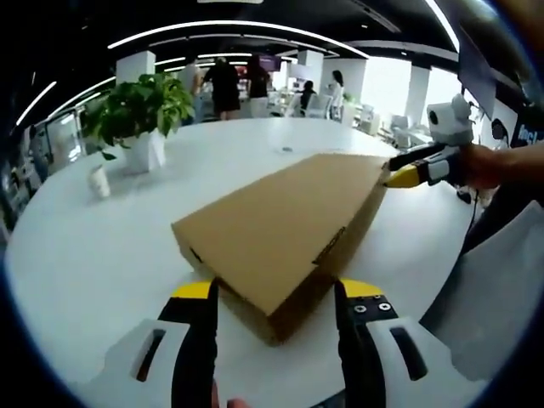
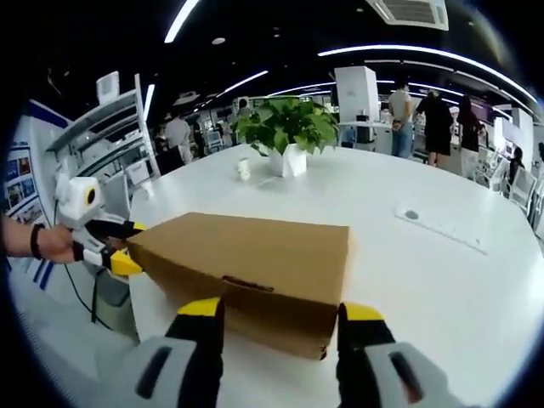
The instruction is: Operate the shoe box by opening the lid, removing the specified soft item, and placing it in the target area until the item is outside and the box remains undamaged.
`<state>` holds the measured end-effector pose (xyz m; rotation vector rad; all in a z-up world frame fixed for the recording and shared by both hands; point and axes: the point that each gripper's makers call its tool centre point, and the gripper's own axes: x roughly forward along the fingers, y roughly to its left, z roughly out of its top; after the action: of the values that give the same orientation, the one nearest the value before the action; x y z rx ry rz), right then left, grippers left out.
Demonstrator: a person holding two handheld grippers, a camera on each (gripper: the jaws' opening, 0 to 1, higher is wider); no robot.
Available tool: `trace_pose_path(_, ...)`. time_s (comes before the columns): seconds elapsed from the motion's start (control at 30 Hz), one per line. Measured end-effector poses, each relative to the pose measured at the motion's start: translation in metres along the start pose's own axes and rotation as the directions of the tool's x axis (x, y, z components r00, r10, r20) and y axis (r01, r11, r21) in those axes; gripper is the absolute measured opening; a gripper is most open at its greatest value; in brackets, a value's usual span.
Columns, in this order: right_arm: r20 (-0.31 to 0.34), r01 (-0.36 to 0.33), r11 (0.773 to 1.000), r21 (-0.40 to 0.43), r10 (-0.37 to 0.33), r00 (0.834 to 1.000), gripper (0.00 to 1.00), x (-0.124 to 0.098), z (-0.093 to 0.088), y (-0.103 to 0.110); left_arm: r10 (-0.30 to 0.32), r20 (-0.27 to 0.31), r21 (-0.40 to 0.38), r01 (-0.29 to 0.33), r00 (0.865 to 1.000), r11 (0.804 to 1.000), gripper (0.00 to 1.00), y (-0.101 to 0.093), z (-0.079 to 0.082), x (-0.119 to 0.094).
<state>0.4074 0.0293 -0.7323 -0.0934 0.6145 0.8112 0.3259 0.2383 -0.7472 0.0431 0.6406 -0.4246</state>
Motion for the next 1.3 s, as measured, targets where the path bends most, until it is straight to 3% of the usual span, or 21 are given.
trace_pose_path(0.23, 0.028, 0.008, 1.0, -0.004, -0.008, 1.0, 0.5, -0.003, 0.013, 0.0, -0.005, 0.014, 0.035, 0.005, 1.0, 0.999, 0.55, 0.002, 0.007, -0.005)
trace_pose_path(0.3, 0.033, 0.008, 1.0, -0.008, -0.008, 0.999, 0.5, -0.005, 0.017, 0.001, 0.016, 0.004, 0.076, -0.016, 1.0, 0.997, 0.53, 0.007, 0.008, -0.006)
trace_pose_path(0.63, 0.06, 0.015, 1.0, -0.011, -0.014, 0.998, 0.48, -0.009, 0.031, 0.001, 0.043, 0.039, 0.107, -0.047, 0.998, 0.993, 0.5, 0.014, 0.024, -0.011)
trace_pose_path(1.0, 0.073, 0.025, 0.998, -0.065, -0.02, 0.997, 0.48, -0.01, 0.051, 0.0, 0.095, 0.064, 0.149, -0.104, 0.993, 0.983, 0.45, 0.02, 0.037, -0.015)
trace_pose_path(1.3, 0.097, 0.034, 0.997, -0.067, -0.027, 0.995, 0.48, -0.012, 0.067, 0.0, 0.161, 0.088, 0.198, -0.175, 0.983, 0.964, 0.37, 0.03, 0.049, -0.017)
